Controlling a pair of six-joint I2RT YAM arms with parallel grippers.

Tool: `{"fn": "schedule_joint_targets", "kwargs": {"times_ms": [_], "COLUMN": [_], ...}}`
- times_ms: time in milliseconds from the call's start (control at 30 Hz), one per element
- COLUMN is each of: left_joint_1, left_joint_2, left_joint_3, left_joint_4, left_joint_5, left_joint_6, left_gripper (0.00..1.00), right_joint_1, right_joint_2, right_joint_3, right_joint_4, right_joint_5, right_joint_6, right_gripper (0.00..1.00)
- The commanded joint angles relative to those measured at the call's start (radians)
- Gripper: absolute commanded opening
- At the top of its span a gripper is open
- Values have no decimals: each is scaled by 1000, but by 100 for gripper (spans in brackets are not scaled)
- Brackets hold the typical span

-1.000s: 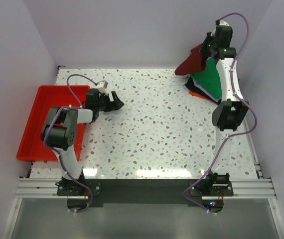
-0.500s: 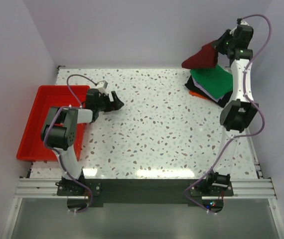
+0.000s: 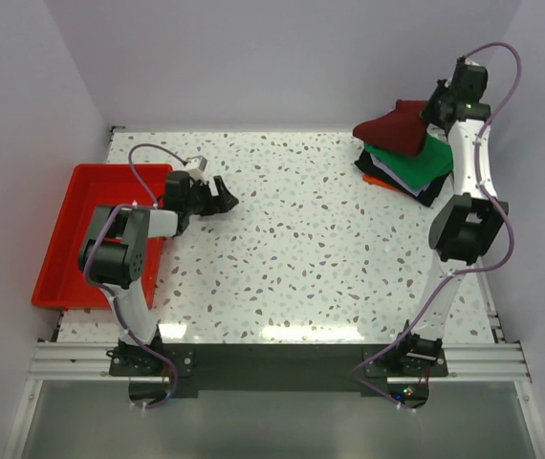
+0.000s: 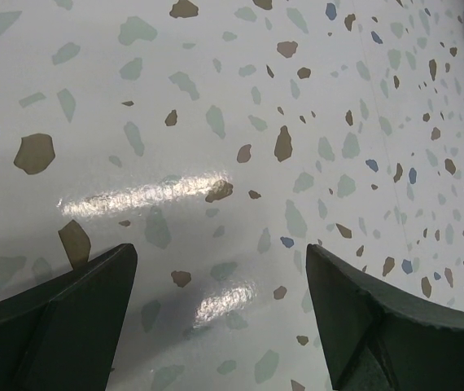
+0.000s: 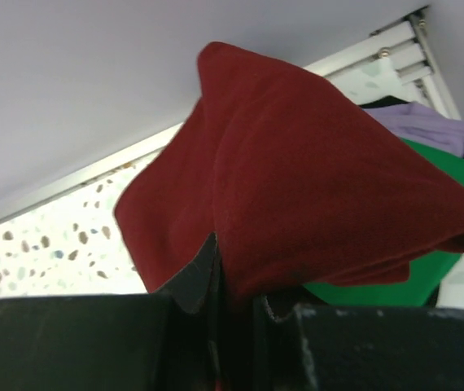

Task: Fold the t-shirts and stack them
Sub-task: Neatly place the folded tshirt to the corner

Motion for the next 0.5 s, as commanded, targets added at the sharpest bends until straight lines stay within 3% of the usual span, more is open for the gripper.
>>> {"fn": "schedule_joint_targets", "kwargs": {"times_ms": [0, 300, 333, 367, 433, 467], "left_joint_1": [9, 8, 8, 5, -1, -6], "left_joint_2": [-21, -68, -78, -103, -134, -151], "left_joint_3": [-14, -36, -42, -45, -57, -60], "left_joint_4": [49, 51, 47, 37, 29, 15], "left_joint_5": [27, 23, 17, -6, -34, -48], "left_joint_6": [-17, -14, -13, -5, 5, 12], "left_gripper": [89, 89, 89, 89, 89, 89], "right_joint_1": [0, -1, -1, 0, 0, 0], "right_joint_2": [-89, -75, -72, -75, -99, -135], "right_joint_3": [-1, -25, -27, -33, -89, -117], "right_joint_4": [-51, -90, -97, -97, -73, -58], "right_joint_5": [152, 347, 366, 379, 419, 421], "right_joint_6": [-77, -122, -122, -122, -119, -119], "right_gripper": [0, 2, 13, 46, 73, 92]}}
